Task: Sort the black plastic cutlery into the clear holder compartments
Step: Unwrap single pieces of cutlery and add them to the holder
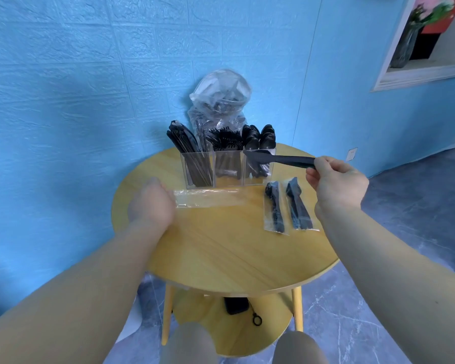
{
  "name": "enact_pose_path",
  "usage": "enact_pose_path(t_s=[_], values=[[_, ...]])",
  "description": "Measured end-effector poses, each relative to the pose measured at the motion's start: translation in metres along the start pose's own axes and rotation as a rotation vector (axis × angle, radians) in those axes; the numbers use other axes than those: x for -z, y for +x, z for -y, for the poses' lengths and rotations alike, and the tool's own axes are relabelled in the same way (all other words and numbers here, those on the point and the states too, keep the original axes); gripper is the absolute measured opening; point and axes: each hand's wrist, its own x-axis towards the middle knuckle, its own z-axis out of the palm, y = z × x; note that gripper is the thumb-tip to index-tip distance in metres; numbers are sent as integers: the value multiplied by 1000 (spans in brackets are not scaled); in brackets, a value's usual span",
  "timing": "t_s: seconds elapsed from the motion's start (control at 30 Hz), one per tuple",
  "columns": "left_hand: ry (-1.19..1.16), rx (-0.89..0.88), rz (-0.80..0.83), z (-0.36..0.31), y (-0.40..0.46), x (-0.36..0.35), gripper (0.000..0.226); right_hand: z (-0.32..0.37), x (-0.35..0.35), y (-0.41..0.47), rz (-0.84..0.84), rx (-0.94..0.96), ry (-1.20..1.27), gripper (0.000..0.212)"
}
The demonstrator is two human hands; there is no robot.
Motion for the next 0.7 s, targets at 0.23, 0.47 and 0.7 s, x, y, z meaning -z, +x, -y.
enact_pose_path(t_s=[0.23, 0.47, 0.7], values=[[-789, -106, 255, -86, -22, 32, 40, -12, -16, -20, 229, -128, 162, 5], [-1125, 38, 308, -98, -19, 58, 3, -15, -13, -22, 578, -247, 82, 8], [-1040, -25, 282, -101, -20, 64, 12, -13, -14, -21, 799, -222, -133, 15]])
